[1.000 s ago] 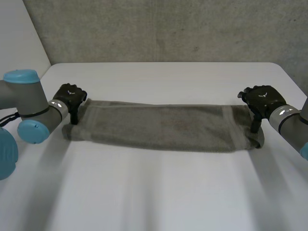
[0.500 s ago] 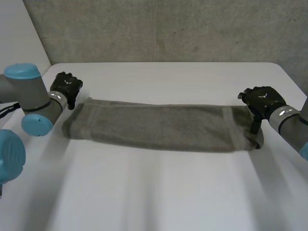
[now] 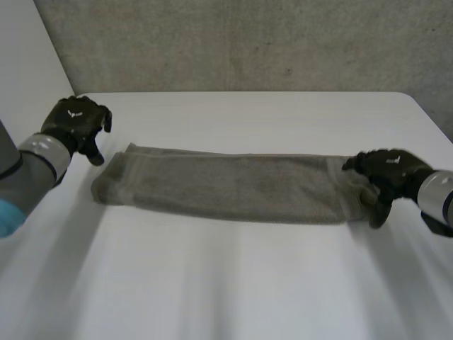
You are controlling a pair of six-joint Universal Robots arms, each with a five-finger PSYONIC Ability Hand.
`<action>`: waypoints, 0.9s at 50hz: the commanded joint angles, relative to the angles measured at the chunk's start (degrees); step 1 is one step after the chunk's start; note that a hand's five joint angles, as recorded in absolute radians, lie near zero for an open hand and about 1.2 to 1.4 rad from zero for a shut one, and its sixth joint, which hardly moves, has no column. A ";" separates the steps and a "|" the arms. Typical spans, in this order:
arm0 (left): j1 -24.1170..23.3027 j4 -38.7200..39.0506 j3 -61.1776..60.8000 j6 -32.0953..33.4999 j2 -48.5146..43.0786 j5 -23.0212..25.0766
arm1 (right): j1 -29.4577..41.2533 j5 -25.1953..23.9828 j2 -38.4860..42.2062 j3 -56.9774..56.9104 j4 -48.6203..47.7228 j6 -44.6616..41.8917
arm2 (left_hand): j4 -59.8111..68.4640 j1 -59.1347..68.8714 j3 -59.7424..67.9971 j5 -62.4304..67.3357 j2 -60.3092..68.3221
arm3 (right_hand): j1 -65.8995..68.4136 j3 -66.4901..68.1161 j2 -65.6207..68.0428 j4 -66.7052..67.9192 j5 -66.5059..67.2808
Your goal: Fold the towel.
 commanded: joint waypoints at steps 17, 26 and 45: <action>-2.29 7.20 -14.12 -0.39 2.76 0.77 | -0.38 1.29 11.97 6.86 -23.44 -4.93 | -3.76 -2.04 -3.31 -0.62 -2.16 | 8.96 -3.02 7.74 -4.35 8.45; -2.29 7.28 -14.56 -2.33 2.84 0.86 | -0.91 1.55 12.33 7.47 -29.16 -5.02 | -3.76 -2.04 -3.31 -0.62 -2.16 | 66.71 -3.02 65.49 -4.35 66.20; -2.03 7.28 -15.18 -2.59 3.63 0.77 | -21.57 -1.43 7.76 -0.07 -17.67 -16.88 | -3.76 -2.21 -3.31 -0.79 -2.33 | 66.81 -3.02 65.59 -4.35 66.30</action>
